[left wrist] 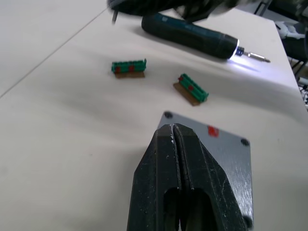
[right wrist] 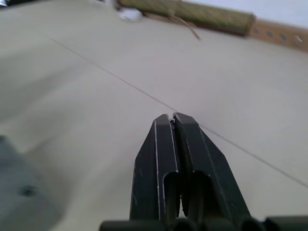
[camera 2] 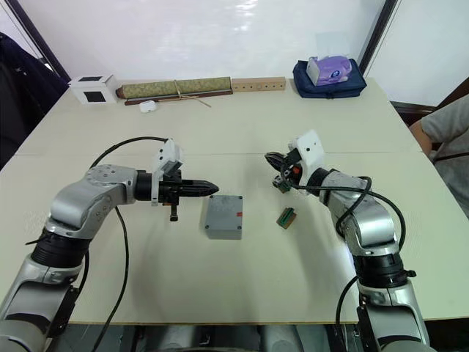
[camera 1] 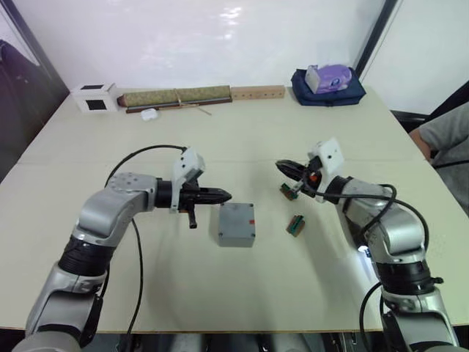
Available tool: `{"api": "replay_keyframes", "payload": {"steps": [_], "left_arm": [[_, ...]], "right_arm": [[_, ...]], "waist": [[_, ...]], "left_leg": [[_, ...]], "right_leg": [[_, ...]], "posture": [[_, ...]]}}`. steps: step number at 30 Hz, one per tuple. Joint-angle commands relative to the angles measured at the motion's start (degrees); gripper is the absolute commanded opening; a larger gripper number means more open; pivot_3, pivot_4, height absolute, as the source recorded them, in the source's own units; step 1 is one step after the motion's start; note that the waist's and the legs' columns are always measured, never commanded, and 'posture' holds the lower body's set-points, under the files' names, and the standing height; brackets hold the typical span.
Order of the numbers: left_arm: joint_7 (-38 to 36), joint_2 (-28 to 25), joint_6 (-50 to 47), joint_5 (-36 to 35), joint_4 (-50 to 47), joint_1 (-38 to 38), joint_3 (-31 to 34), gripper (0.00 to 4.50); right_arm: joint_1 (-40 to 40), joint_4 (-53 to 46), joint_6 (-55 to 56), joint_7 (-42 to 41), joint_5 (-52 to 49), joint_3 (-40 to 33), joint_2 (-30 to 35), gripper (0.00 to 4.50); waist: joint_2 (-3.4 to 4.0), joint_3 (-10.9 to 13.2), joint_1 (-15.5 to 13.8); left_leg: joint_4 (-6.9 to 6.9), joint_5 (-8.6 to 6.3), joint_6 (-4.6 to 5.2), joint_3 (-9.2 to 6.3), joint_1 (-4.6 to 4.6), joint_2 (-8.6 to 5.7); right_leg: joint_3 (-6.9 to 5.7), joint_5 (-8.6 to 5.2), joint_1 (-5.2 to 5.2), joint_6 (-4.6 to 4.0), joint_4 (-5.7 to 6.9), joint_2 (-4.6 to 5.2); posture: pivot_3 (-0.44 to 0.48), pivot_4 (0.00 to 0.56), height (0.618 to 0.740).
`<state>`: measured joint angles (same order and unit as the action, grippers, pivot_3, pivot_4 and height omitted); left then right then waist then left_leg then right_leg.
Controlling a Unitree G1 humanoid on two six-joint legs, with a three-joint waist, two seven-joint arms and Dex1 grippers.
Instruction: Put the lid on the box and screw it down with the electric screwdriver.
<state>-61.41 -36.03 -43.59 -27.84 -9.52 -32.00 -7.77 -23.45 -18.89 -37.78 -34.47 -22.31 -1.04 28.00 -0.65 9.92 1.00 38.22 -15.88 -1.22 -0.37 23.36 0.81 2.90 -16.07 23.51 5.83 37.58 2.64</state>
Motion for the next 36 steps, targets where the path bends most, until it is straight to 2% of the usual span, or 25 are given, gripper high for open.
{"api": "replay_keyframes", "payload": {"steps": [1,8,17,36], "left_arm": [[0.09,-1.62,-1.14,-2.05,-3.72,1.14,2.3,0.0],[1.08,-3.02,-1.92,-3.04,-6.9,4.88,2.58,0.0],[1.93,-1.82,-0.77,-2.11,-5.43,3.51,1.15,0.0],[1.85,-0.69,0.83,-1.13,-3.99,2.47,-0.38,0.0]], "right_arm": [[2.67,-8.4,-3.52,0.98,-3.52,-0.06,-0.53,0.01],[7.48,-15.29,-7.28,1.99,-6.1,3.48,-1.44,0.01],[9.67,-13.56,-5.81,3.67,-3.78,6.24,-1.92,0.01],[8.99,-10.28,-3.55,4.56,-1.79,7.48,-3.53,0.01]], "waist": [[0.0,0.0,-0.17],[0.0,0.0,-0.13],[0.0,0.0,-0.14],[0.0,0.0,-0.09]], "left_leg": [[0.0,0.0,0.0,0.0,0.0,0.02],[0.03,0.0,0.0,-0.01,-0.01,-0.01],[0.02,0.0,0.0,0.01,-0.04,-0.08],[0.02,0.0,0.0,0.0,-0.04,-0.07]], "right_leg": [[0.0,0.0,0.0,0.0,0.0,0.03],[-0.01,0.0,-0.04,0.0,-0.01,0.03],[-0.02,0.0,-0.06,-0.01,-0.01,0.01],[-0.02,0.0,-0.05,-0.01,-0.01,-0.01]], "posture": [[0.0,0.15,0.74],[0.0,0.15,0.74],[0.0,0.15,0.74],[0.0,0.15,0.74]]}}
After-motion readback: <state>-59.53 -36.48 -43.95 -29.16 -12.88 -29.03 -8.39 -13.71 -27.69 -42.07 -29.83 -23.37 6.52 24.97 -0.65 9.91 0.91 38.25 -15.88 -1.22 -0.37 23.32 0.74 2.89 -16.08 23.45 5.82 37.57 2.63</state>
